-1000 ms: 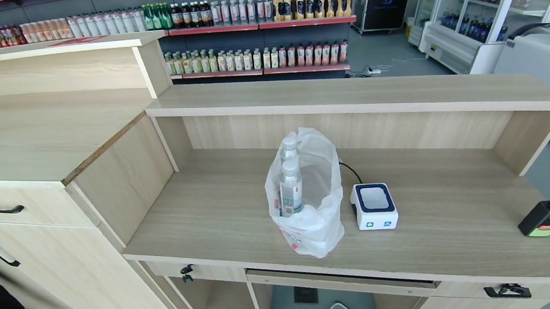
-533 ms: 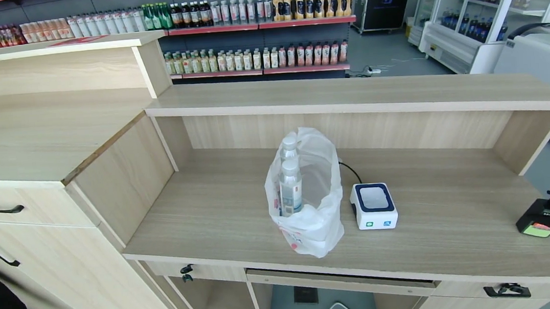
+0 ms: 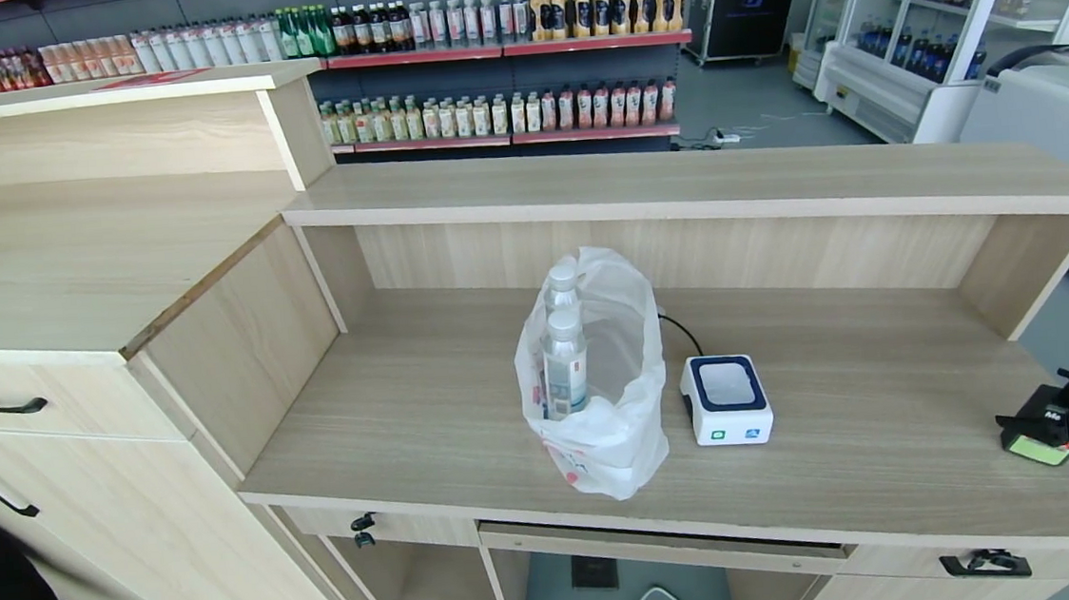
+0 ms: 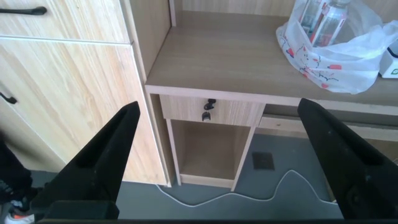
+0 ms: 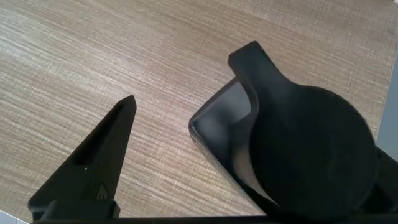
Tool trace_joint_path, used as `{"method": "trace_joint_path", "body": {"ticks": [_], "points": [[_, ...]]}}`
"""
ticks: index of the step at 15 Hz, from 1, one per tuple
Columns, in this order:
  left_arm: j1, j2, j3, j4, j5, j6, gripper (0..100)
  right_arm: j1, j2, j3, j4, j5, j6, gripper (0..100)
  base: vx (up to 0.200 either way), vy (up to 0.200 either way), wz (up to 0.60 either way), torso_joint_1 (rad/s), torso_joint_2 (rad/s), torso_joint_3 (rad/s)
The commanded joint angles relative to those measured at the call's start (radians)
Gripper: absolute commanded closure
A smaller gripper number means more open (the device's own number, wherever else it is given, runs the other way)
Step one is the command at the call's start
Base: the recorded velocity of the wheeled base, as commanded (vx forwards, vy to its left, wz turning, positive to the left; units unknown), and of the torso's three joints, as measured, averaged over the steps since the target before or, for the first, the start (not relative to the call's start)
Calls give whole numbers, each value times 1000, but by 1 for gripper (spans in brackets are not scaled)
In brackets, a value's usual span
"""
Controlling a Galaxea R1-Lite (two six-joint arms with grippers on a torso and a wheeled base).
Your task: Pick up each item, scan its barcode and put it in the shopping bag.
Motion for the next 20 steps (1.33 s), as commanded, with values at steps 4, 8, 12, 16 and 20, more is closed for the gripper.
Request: {"method": "trace_joint_path", "body": {"ticks": [4,8,12,16,20], "points": [[0,2,0,0,0,0,0,11,1,3,-5,-6,-10,100,0,0,0,0,0,0],[0,2,0,0,0,0,0,17,-39,4,-38,-13,-44,100,0,0,0,0,0,0],[0,2,0,0,0,0,0,25,-268,101,-90,-10,-95,100,0,0,0,0,0,0],[0,2,0,0,0,0,0,33,-655,359,-99,-9,-409,100,0,0,0,0,0,0],[0,2,0,0,0,0,0,171,-964,540,-97,8,-692,100,0,0,0,0,0,0]]}}
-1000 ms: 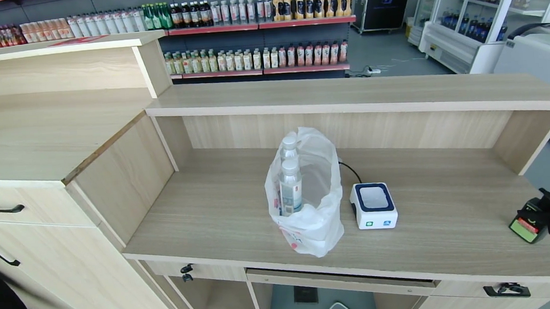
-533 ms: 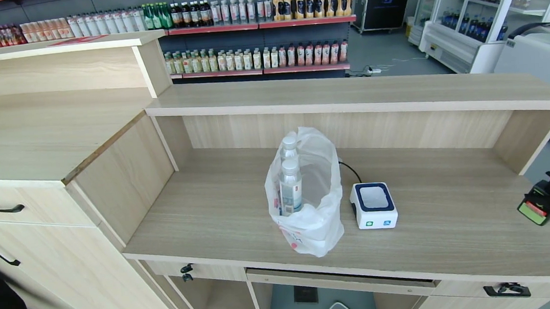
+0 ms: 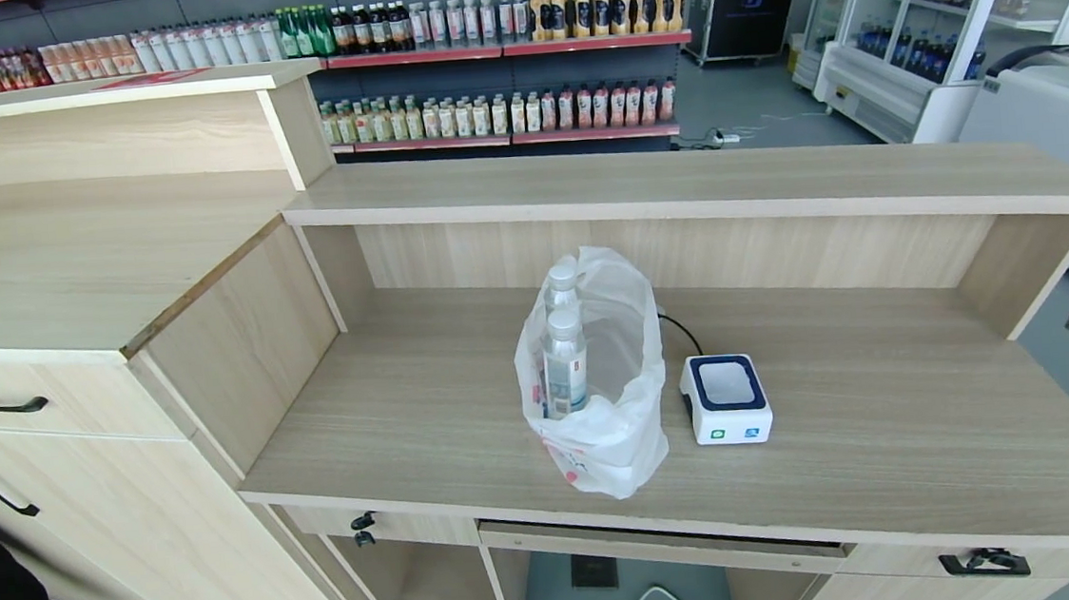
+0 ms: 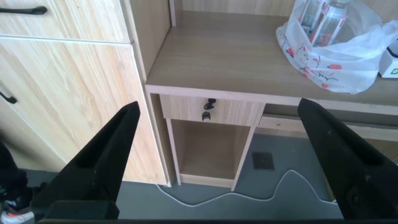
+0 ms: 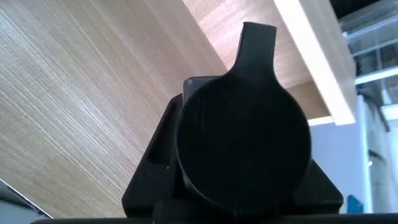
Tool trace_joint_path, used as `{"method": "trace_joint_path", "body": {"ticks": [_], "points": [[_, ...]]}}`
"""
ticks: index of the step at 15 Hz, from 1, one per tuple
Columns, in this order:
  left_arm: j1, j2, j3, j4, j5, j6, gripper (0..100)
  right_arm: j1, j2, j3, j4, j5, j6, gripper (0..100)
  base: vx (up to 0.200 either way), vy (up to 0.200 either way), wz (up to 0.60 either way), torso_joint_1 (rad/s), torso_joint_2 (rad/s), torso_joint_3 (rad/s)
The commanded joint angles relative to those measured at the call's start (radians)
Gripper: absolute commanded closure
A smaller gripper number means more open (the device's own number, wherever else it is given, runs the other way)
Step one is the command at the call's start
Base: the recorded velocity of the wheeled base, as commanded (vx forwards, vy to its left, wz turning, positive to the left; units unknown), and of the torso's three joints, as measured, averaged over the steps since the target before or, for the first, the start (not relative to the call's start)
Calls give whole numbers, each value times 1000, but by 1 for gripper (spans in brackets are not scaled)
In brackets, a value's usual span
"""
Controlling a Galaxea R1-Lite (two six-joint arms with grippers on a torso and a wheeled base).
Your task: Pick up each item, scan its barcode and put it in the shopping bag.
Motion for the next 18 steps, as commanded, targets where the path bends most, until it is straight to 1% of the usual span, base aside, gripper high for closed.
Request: {"method": "trace_joint_path", "body": {"ticks": [1,4,6,7,8,9,10,12,13,15,16,17,18], "points": [[0,2,0,0,0,0,0,168,-289,153,-2,-6,-205,100,0,0,0,0,0,0],[0,2,0,0,0,0,0,347,-383,183,3,29,-489,100,0,0,0,0,0,0],[0,2,0,0,0,0,0,465,-404,195,10,26,-646,100,0,0,0,0,0,0],[0,2,0,0,0,0,0,524,-406,193,9,11,-721,100,0,0,0,0,0,0],[0,2,0,0,0,0,0,548,-409,193,9,1,-750,100,0,0,0,0,0,0],[0,2,0,0,0,0,0,613,-424,195,7,-37,-814,100,0,0,0,0,0,0],[0,2,0,0,0,0,0,669,-438,196,7,-72,-851,100,0,0,0,0,0,0],[0,2,0,0,0,0,0,835,-463,206,0,-166,-896,100,0,0,0,0,0,0],[0,2,0,0,0,0,0,924,-477,218,0,-229,-905,100,0,0,0,0,0,0],[0,2,0,0,0,0,0,1097,-512,235,0,-388,-903,100,0,0,0,0,0,0],[0,2,0,0,0,0,0,1159,-529,235,0,-450,-900,100,0,0,0,0,0,0],[0,2,0,0,0,0,0,1214,-536,233,0,-490,-899,100,0,0,0,0,0,0],[0,2,0,0,0,0,0,1246,-541,233,0,-506,-897,100,0,0,0,0,0,0]]}}
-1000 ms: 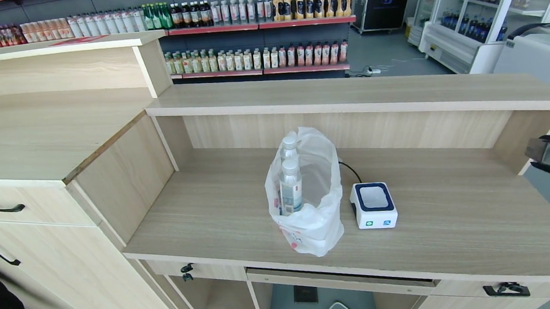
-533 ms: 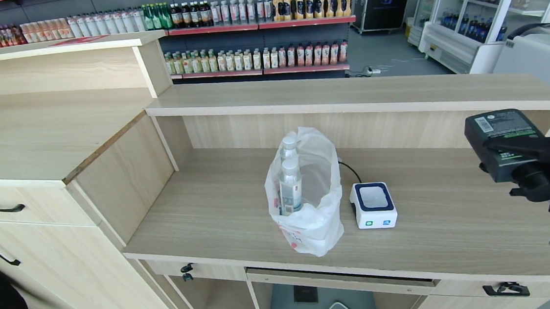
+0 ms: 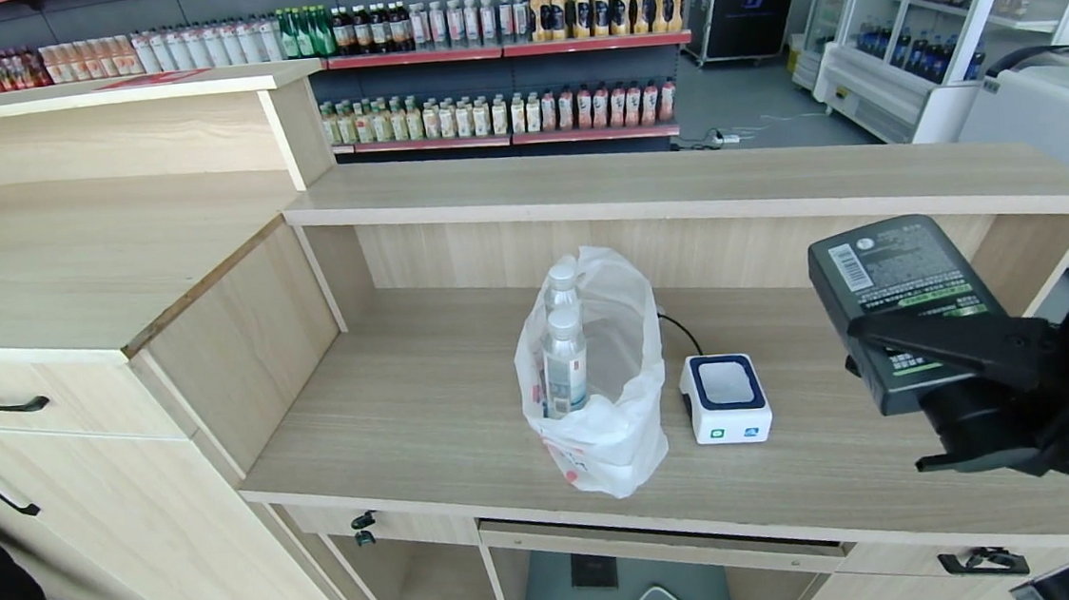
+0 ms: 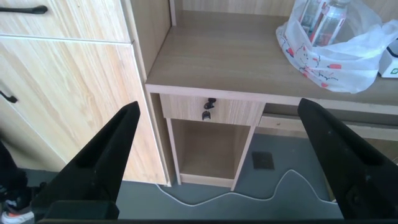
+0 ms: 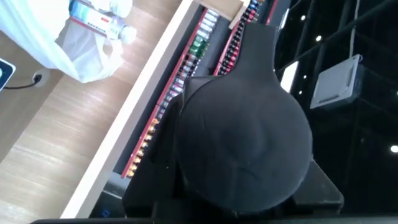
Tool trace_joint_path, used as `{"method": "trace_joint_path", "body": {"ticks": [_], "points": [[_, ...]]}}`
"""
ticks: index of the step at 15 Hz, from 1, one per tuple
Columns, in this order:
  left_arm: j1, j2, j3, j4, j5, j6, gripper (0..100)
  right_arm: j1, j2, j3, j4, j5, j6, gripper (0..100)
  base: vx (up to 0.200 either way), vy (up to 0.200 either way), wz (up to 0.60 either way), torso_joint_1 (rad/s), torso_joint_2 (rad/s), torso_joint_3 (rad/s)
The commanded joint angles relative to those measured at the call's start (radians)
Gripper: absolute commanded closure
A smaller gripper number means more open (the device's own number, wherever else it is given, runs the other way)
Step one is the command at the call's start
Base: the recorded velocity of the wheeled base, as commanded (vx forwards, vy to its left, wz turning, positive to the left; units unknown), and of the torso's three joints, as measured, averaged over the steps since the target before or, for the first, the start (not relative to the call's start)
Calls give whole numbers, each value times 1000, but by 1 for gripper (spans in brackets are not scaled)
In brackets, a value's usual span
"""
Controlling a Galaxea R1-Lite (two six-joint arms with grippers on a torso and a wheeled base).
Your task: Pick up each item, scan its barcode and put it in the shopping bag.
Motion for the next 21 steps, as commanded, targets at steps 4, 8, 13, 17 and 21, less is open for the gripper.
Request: {"method": "trace_joint_path", "body": {"ticks": [4,8,13,17,21], "points": [[0,2,0,0,0,0,0,153,-66,8,0,-28,13,100,0,0,0,0,0,0],[0,2,0,0,0,0,0,352,-45,9,9,-73,116,100,0,0,0,0,0,0],[0,2,0,0,0,0,0,488,-9,-50,-3,-159,37,100,0,0,0,0,0,0],[0,2,0,0,0,0,0,502,29,-61,-1,-182,-154,100,0,0,0,0,0,0],[0,2,0,0,0,0,0,505,99,-79,-1,-174,-312,100,0,0,0,0,0,0]]}}
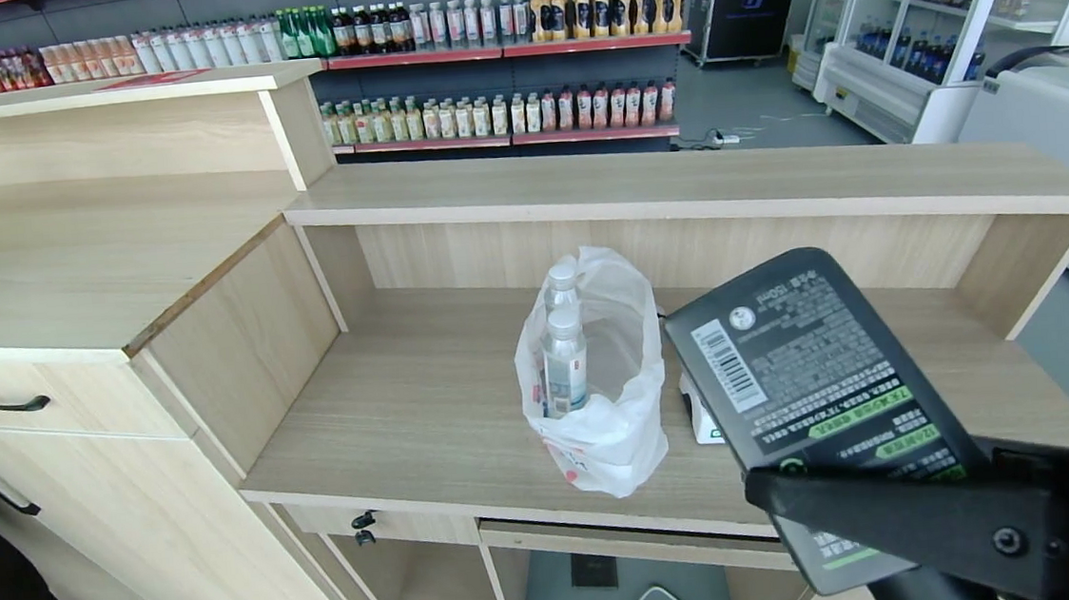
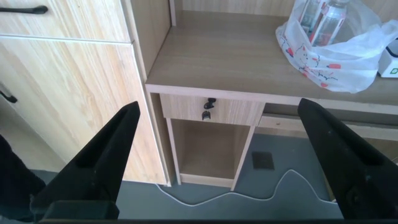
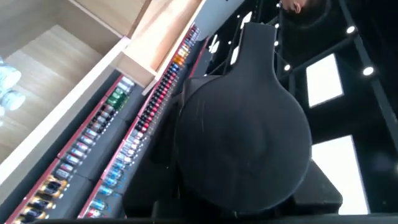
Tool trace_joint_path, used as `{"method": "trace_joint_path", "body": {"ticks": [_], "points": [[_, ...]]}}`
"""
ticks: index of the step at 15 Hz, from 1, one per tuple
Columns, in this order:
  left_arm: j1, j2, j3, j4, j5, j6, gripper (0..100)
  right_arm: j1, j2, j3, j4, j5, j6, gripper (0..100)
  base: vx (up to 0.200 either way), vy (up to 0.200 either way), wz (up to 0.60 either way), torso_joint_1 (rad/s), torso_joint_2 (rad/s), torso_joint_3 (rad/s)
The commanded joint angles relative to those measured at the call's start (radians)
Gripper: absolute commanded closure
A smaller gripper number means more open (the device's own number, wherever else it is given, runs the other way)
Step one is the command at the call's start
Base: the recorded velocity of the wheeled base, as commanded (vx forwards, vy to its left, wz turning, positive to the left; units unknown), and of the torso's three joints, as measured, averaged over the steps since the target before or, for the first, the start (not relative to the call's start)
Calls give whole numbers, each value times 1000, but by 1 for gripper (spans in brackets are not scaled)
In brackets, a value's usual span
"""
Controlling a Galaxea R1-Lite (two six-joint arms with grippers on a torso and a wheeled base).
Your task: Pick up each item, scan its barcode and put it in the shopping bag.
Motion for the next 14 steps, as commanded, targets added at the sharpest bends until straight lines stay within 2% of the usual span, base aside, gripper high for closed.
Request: {"method": "trace_joint_path", "body": {"ticks": [1,3,7,14], "points": [[0,2,0,0,0,0,0,19,61,-19,-1,20,-52,100,0,0,0,0,0,0],[0,2,0,0,0,0,0,31,94,-39,-3,51,-109,100,0,0,0,0,0,0],[0,2,0,0,1,0,0,28,145,-45,-66,95,-119,100,0,0,0,0,0,0],[0,2,0,0,0,0,0,22,111,-39,-61,95,-121,100,0,0,0,0,0,0]]}}
